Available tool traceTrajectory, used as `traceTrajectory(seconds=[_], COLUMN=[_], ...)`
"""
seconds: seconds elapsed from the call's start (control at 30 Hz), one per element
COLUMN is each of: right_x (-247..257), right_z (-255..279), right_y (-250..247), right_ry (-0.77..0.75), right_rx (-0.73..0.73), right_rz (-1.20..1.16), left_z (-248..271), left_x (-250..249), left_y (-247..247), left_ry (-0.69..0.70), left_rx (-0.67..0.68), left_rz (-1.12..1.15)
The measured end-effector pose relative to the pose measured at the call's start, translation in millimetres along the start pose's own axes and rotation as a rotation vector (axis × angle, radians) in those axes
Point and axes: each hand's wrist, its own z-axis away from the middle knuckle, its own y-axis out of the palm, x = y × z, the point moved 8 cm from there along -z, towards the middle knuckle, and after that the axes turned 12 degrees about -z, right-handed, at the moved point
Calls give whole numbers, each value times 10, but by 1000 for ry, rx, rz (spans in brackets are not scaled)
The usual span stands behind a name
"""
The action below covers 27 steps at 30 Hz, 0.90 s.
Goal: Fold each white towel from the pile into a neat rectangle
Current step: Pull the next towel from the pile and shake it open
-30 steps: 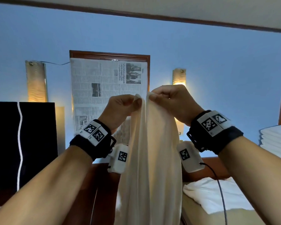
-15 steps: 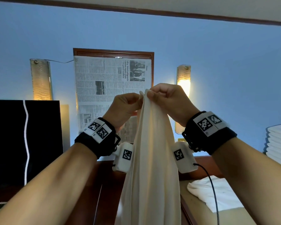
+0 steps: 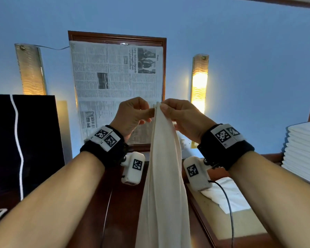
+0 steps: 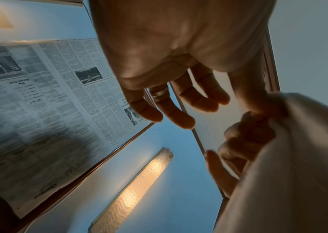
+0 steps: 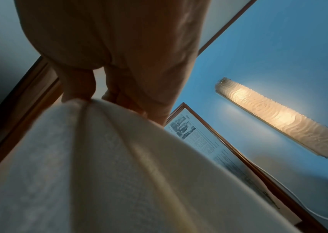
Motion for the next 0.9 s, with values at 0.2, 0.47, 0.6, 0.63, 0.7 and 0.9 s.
traceTrajectory(seconds=[0.2,0.47,0.6,0.63,0.7,0.9], right_x=[-112,-259,-745,-916,-1121,-1156], right_z=[-38,-30,57,97,160,78], right_y=[-243,-593,-840,-867,-921,-1056], right_ry=[-77,-171,-64,6,75,-80], right_rx=[-135,-255,-265,-231,-188,-255], right_rz=[135,406,323,270,256,232], left_z=[232,255,89,62,25,-53], left_x=[283,418,495,540,682,828], left_y=[395,685,723,750,828,962], left_ry=[-207,-165,-72,-63,-68,-46], left_rx=[129,173,132,140,181,121], left_rz=[60,-130,-353,-392,-486,-633])
